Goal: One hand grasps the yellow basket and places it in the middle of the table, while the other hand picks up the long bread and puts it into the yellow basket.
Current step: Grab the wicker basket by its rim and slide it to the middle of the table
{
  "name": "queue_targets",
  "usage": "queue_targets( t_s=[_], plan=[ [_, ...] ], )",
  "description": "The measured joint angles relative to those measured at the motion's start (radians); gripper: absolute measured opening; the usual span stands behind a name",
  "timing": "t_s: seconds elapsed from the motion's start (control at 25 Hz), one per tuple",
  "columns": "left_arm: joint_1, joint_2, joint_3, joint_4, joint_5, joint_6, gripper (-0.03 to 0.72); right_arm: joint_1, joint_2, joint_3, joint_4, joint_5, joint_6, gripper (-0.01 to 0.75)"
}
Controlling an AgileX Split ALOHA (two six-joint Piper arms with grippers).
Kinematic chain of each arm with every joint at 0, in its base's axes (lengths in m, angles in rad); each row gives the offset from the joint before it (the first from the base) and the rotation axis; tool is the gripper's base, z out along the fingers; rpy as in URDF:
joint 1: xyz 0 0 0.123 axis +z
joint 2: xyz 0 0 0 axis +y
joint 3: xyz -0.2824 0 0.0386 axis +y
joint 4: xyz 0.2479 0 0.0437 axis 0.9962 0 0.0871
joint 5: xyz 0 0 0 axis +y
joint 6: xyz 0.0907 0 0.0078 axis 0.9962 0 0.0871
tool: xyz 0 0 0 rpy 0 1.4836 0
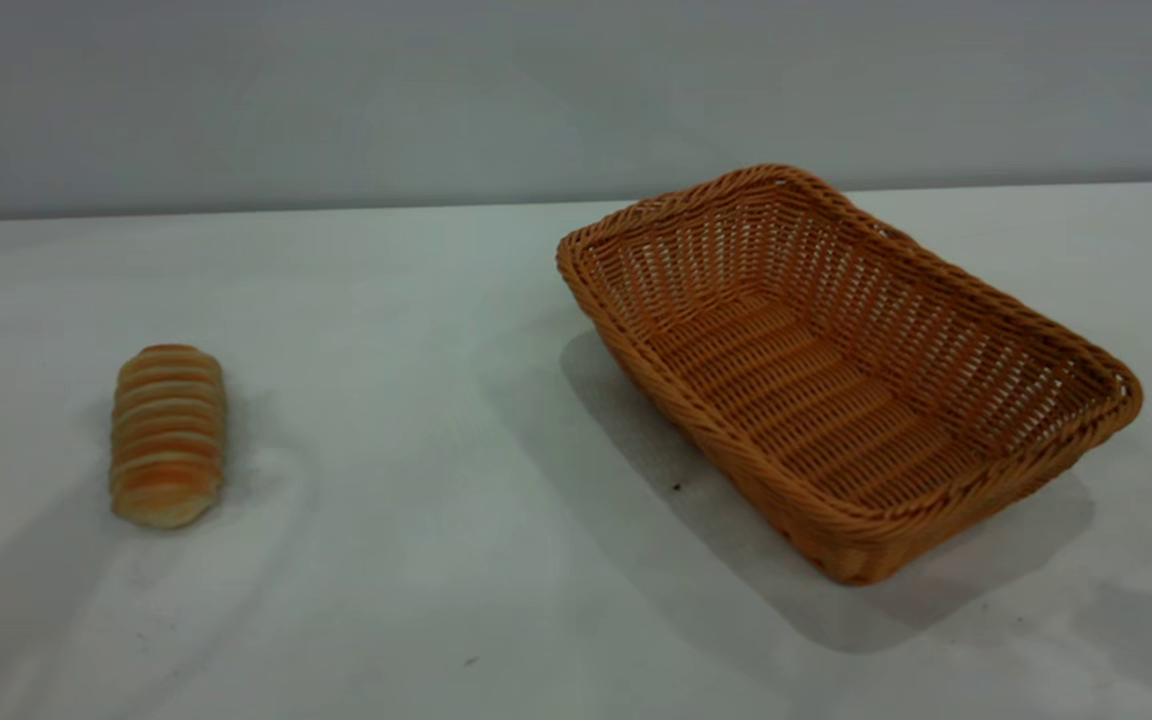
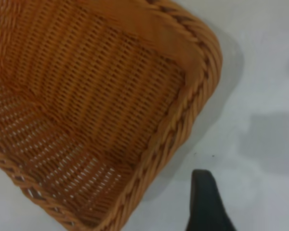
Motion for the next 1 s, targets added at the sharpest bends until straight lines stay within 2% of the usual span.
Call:
queue_targets(
  t_s=[0.28,0.64,1.0],
  plan=[
    [-0.025,0.048,-0.056,0.0,-0.054,0.006,0.394,0.0,0.126,-0.03,0.326,0.014,-0.299,0.452],
    [-0.025,0.109,-0.111,0.0,-0.026,0.008,0.394,0.0,0.256,-0.037,0.698,0.086,-0.619,0.452],
    [-0.025,0.11,-0.112,0.0,-0.033,0.007,0.394,0.0,0.313,-0.037,0.792,0.139,-0.698,0.452]
  ],
)
